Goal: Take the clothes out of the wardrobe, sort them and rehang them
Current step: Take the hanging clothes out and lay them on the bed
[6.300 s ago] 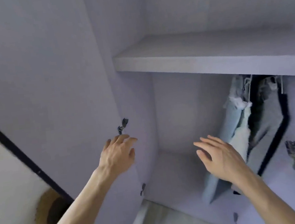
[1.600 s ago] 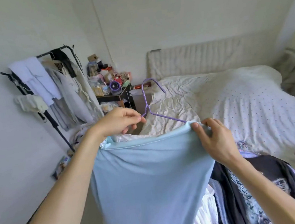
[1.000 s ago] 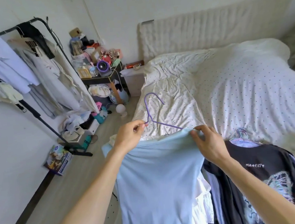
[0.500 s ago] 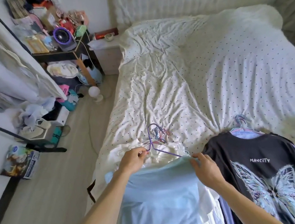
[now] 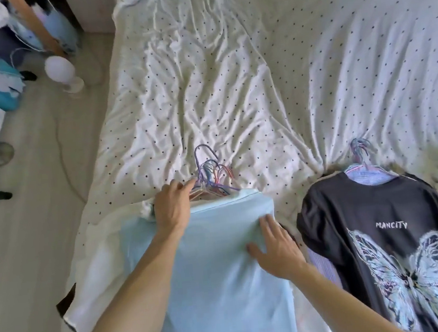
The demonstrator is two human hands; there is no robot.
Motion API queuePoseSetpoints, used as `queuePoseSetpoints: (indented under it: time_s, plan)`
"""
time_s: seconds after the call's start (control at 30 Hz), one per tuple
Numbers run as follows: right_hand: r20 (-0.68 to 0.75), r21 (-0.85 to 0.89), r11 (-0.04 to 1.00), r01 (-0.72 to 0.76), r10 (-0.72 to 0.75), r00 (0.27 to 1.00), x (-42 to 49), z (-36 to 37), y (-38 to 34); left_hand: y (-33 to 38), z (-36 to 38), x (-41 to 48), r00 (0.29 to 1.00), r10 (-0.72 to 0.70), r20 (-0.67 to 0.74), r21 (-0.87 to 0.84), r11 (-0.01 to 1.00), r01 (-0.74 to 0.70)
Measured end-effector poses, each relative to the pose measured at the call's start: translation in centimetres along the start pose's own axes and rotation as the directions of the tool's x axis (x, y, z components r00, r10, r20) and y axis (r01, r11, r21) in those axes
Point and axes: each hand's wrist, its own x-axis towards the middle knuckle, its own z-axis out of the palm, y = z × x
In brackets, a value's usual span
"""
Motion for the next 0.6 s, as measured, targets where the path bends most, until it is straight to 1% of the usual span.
queuePoseSetpoints:
  time_s: [0.07,0.13,0.17,0.23,0.3,0.33,0.4,0.5,0.6]
  plan:
    - [0.054,-0.002,1.000,-0.028,0.028,0.998,0.8,2.2,0.2,-0.7,2.2,1.7,0.994,0.100,0.035,0.050,0.993,-0.102]
    - [0.092,0.002,0.998,-0.070,0.070,0.993,1.3,3.8,0.4,-1.5,4.3,2.6,0.985,0.146,0.088,0.067,0.986,-0.152]
    - [0.094,-0.010,0.997,-0.080,0.081,0.992,1.5,4.2,0.5,-1.9,5.2,2.7,0.984,0.145,0.107,0.062,0.986,-0.153]
    - [0.098,-0.055,0.997,-0.062,0.068,0.993,1.6,4.2,0.5,-2.3,6.5,2.2,0.985,0.141,0.101,0.031,0.989,-0.145]
    - [0.109,-0.097,0.995,-0.036,0.047,0.993,1.5,3.8,0.7,-2.2,6.9,1.8,0.985,0.150,0.089,0.054,0.986,-0.155]
    - [0.117,-0.109,0.994,-0.028,0.041,0.992,1.4,3.5,0.7,-2.0,6.7,1.9,0.983,0.152,0.104,0.071,0.985,-0.159]
    - [0.148,-0.106,0.994,-0.019,0.035,0.988,1.3,3.1,0.9,-1.4,5.8,2.2,0.977,0.116,0.179,0.078,0.988,-0.132]
    - [0.148,-0.076,0.997,0.029,-0.018,0.989,0.6,1.9,1.1,-0.3,3.9,2.6,0.948,0.038,0.315,0.051,0.997,-0.057]
    - [0.137,-0.049,0.997,0.060,-0.053,0.989,-1.1,-0.2,1.6,0.9,1.4,2.1,0.922,-0.030,0.386,0.080,0.997,-0.001]
